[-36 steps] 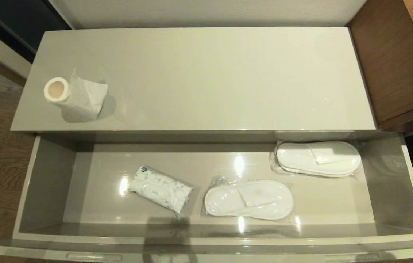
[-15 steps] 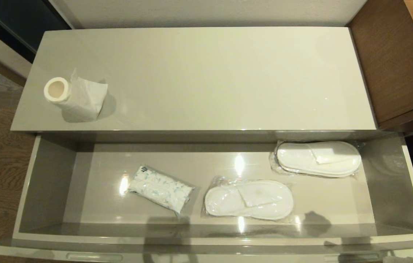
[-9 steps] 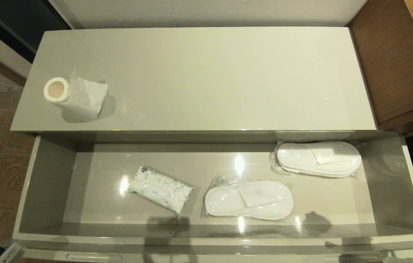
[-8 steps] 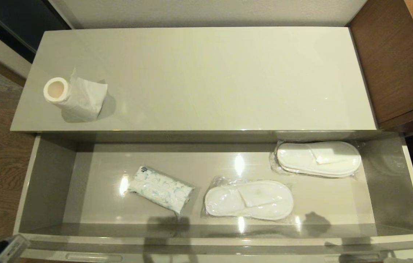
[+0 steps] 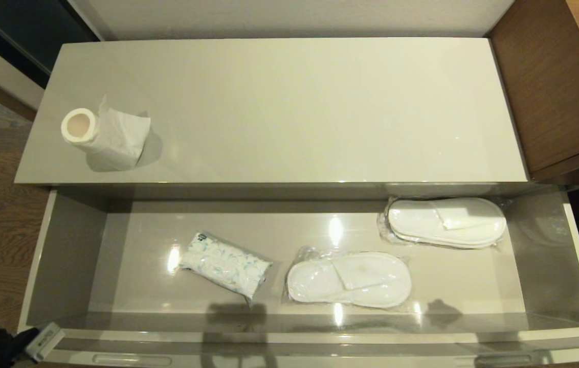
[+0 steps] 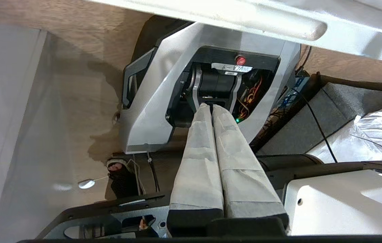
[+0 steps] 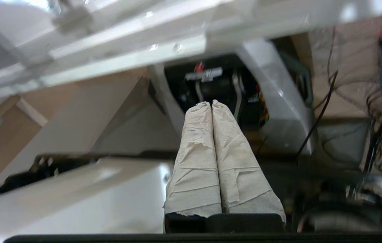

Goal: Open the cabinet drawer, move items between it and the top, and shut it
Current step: Close the drawer

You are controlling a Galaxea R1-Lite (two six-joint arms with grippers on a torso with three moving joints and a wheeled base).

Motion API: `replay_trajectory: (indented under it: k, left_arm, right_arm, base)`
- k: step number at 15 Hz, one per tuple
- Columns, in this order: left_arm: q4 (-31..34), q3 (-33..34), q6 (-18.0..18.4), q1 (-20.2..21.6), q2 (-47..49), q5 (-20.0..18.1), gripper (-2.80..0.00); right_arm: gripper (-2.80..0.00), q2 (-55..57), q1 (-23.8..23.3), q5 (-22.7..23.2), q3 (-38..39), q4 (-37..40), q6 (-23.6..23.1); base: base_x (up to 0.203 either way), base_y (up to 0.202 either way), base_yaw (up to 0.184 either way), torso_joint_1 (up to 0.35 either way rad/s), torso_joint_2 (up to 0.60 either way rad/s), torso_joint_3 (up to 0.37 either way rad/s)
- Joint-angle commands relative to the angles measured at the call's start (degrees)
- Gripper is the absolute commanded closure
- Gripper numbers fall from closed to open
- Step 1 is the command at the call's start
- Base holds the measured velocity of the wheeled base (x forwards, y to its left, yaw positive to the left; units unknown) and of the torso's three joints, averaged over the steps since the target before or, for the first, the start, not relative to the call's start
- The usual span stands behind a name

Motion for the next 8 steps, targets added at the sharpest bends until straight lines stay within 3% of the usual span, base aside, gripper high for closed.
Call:
replay_trajectory:
  k: [1,3,6,8]
  left_arm:
    - [-1.6,-0.35,-0.04,0.02,0.83,0.07,0.0]
    - [-1.4,-0.45,0.32,-0.31,1.07,1.9,0.0]
    - [-2.25,-0.58,0.09,-0.26,6.84,4.38,0.0]
    - [-6.65,-1.07,0.17,-0.31,9.04,4.54,0.0]
  right_arm:
    - [0.0,-0.69,0.39,-0.34,-1.04,2.85,0.2]
    - [0.0,1.47,0.8,-5.74,1.8,2.38,0.1]
    - [0.0,3.98,2.15,-6.03,1.37,3.49,-0.23]
    - [0.0,5.44,3.46,-5.78,1.69,2.57,-0.35]
  base:
    - [0.0,0.0,0.0,0.0,0.0,0.0]
    - [0.0,0.0,0.0,0.0,0.0,0.0]
    - [0.0,0.0,0.0,0.0,0.0,0.0]
    - [0.0,0.0,0.0,0.0,0.0,0.0]
